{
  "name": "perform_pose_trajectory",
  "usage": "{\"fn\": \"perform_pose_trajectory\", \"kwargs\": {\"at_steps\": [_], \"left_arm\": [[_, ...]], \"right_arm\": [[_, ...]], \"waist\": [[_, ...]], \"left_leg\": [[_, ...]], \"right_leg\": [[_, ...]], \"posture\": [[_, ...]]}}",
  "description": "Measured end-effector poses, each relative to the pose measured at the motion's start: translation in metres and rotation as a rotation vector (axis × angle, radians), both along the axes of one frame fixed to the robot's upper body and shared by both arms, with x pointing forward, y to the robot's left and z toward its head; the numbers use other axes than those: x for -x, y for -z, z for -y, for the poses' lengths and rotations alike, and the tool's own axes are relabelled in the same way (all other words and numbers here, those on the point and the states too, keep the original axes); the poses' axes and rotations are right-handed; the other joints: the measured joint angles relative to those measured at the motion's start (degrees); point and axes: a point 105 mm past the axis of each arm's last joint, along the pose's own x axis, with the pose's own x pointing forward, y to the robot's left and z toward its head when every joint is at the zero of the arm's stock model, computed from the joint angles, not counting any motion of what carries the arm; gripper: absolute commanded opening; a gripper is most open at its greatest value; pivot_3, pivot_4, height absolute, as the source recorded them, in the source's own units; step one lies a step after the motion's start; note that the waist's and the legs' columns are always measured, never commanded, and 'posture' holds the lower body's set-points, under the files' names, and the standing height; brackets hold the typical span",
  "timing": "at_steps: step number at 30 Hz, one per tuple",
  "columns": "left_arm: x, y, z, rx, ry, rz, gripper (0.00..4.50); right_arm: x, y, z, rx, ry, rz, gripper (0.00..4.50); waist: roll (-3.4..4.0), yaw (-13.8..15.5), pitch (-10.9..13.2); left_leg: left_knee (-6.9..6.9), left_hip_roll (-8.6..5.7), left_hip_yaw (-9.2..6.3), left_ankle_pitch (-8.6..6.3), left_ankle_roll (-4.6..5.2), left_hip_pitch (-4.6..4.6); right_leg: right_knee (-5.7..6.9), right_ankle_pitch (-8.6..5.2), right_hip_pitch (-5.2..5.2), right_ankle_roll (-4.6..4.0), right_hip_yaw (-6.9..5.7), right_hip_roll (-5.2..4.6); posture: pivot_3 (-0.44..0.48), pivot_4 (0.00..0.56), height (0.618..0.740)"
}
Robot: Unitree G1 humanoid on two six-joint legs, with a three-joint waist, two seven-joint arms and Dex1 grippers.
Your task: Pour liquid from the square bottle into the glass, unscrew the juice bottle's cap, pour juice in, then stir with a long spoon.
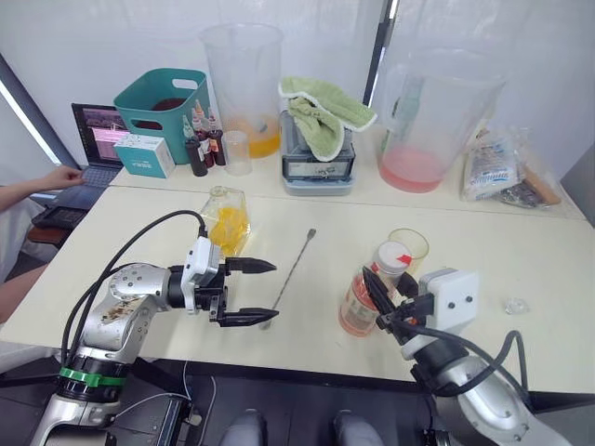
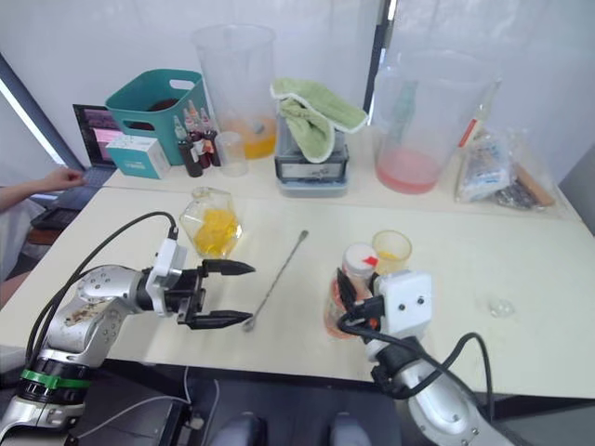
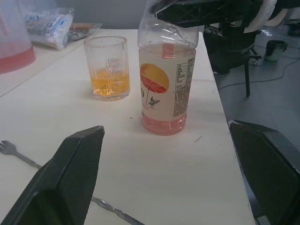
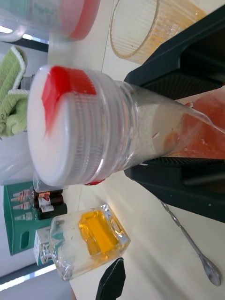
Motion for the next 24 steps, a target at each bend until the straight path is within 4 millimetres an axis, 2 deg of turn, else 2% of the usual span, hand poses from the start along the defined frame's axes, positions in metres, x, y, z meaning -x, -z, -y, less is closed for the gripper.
{"fn": "perform_pose_trajectory", "kwargs": {"at_steps": [7,10,14,20,24], "left_arm": [[-0.001,0.001,-0.001,0.0,-0.003,-0.004,4.5],[-0.001,0.001,-0.001,-0.001,-0.005,-0.003,4.5],[-0.002,0.001,-0.001,-0.004,-0.011,-0.001,4.5],[-0.002,0.001,-0.002,-0.015,-0.025,0.007,4.5],[-0.001,0.0,-0.007,-0.037,-0.038,0.013,4.5]], "right_arm": [[0.001,0.011,0.008,0.043,-0.069,-0.059,4.45],[-0.001,0.002,0.016,0.05,-0.144,-0.054,4.45],[-0.012,-0.012,0.031,0.151,-0.364,-0.061,4.45],[-0.02,-0.006,0.039,0.158,-0.663,-0.153,4.45],[-0.035,-0.013,0.041,0.174,-0.783,-0.121,4.45]], "waist": [[-0.05,0.0,-0.04],[-0.03,0.0,-0.03],[-0.04,-0.1,-0.01],[-0.02,-0.06,0.02],[0.01,-0.35,0.05]], "left_leg": [[0.01,0.01,0.02,0.0,0.0,-0.02],[0.01,0.05,0.02,0.0,0.01,-0.02],[0.06,0.05,0.06,0.0,0.01,0.0],[0.04,0.11,0.05,0.0,0.01,-0.07],[0.03,0.16,0.08,0.0,0.01,-0.05]], "right_leg": [[-0.01,0.0,-0.01,0.0,0.01,0.0],[-0.01,0.0,-0.01,0.0,0.0,0.03],[-0.05,0.02,0.06,-0.03,0.0,0.03],[-0.07,0.02,0.01,-0.04,0.01,0.12],[-0.06,0.03,0.0,-0.06,0.0,0.13]], "posture": [[0.0,0.15,0.74],[0.0,0.15,0.74],[0.0,0.15,0.74],[0.0,0.15,0.74],[0.0,0.15,0.74]]}}
